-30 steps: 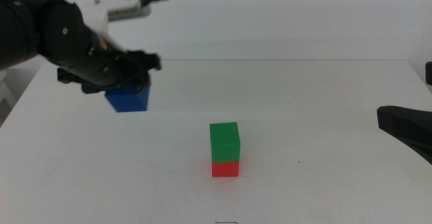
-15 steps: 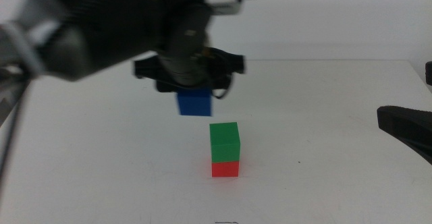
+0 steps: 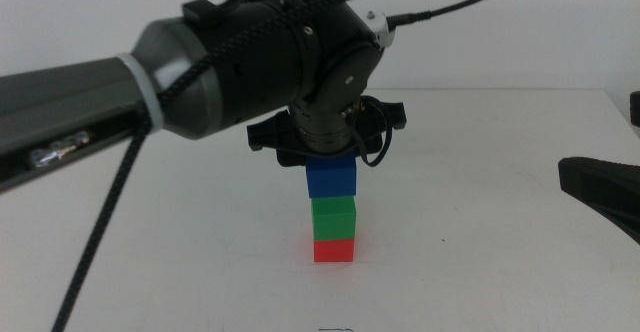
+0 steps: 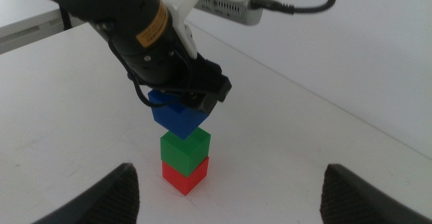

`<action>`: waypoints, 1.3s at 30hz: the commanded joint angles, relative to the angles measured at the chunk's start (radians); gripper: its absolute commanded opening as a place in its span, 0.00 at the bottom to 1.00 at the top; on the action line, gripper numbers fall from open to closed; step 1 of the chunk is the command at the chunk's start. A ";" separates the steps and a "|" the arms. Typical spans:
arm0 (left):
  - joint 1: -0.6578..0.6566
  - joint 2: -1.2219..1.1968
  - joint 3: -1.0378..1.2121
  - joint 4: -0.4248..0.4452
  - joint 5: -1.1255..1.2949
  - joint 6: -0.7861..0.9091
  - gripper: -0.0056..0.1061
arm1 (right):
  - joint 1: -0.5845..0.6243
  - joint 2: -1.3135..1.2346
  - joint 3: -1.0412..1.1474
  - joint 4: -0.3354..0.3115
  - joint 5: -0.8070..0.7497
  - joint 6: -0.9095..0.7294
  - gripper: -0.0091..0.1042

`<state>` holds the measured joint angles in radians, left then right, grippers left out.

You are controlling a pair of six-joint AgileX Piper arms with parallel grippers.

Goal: Stack red cubes first, then green, then blue cubes in a specific spot.

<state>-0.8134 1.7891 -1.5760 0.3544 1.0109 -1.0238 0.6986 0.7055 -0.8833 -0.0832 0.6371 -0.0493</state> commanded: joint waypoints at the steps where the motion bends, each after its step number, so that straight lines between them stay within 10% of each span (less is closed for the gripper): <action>1: -0.005 -0.034 -0.036 0.030 -0.021 -0.016 0.04 | -0.009 -0.001 -0.024 -0.011 -0.073 -0.013 0.73; 39: -0.005 0.059 -0.036 0.041 -0.045 -0.021 0.04 | -0.009 -0.001 -0.024 -0.011 -0.073 -0.013 0.73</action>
<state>-0.8134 1.8973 -1.5821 0.3782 0.9818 -1.0301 0.6986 0.7055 -0.8833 -0.0832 0.6371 -0.0493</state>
